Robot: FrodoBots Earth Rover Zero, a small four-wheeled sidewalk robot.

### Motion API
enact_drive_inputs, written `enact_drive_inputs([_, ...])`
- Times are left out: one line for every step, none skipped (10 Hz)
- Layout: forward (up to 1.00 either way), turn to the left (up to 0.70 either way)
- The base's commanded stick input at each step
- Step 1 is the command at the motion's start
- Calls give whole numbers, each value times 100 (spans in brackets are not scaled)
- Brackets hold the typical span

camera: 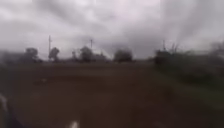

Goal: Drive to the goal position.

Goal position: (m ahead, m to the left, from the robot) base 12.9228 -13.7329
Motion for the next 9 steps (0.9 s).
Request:
enact_drive_inputs([70, 0])
enact_drive_inputs([70, 0])
enact_drive_inputs([70, 0])
enact_drive_inputs([70, 0])
enact_drive_inputs([70, 0])
enact_drive_inputs([70, 0])
enact_drive_inputs([70, 0])
enact_drive_inputs([70, 0])
enact_drive_inputs([70, 0])
